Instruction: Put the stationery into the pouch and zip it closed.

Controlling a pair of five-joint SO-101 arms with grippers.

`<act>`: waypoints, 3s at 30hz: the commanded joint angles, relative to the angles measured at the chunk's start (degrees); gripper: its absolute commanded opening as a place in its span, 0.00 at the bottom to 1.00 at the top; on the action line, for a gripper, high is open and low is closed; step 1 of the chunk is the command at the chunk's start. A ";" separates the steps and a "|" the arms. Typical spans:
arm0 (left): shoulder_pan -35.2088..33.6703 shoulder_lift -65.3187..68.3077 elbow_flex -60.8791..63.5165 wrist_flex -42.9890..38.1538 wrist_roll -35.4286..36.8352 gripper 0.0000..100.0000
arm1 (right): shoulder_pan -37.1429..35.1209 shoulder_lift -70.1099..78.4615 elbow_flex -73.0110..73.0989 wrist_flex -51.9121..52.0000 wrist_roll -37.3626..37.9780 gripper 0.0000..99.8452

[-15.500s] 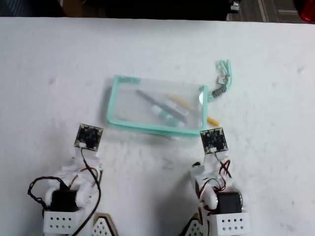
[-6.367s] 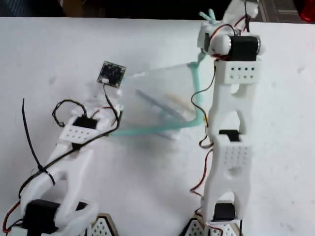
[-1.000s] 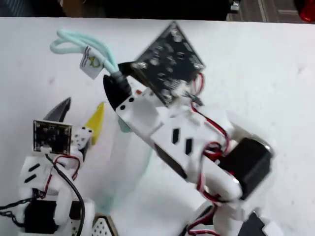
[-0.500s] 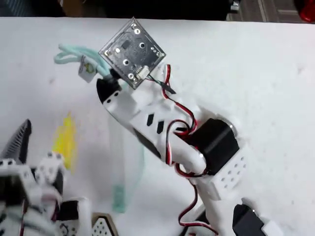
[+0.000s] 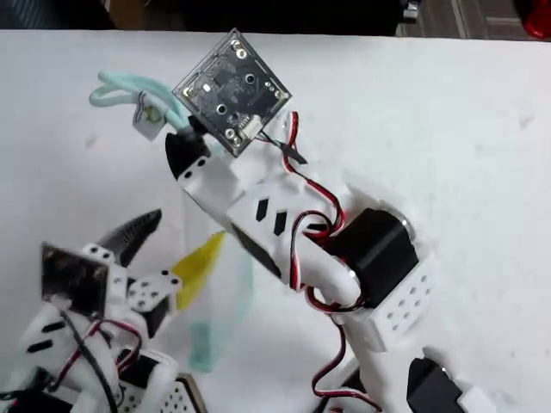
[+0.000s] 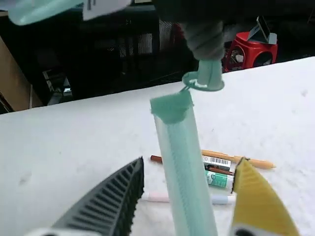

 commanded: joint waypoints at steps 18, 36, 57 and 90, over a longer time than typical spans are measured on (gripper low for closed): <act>0.66 0.40 18.64 -32.18 -1.23 0.09 | -2.51 -8.40 -0.44 -3.30 0.26 0.02; 0.84 -13.05 26.02 -18.90 -1.32 0.07 | 5.41 -8.66 14.42 -7.52 0.26 0.02; 0.92 -12.44 27.60 -15.38 -1.41 0.07 | -1.19 -8.57 15.30 -12.00 0.70 0.02; 0.92 -12.44 30.07 -17.14 -5.54 0.02 | 22.11 9.10 18.99 -34.24 0.26 0.02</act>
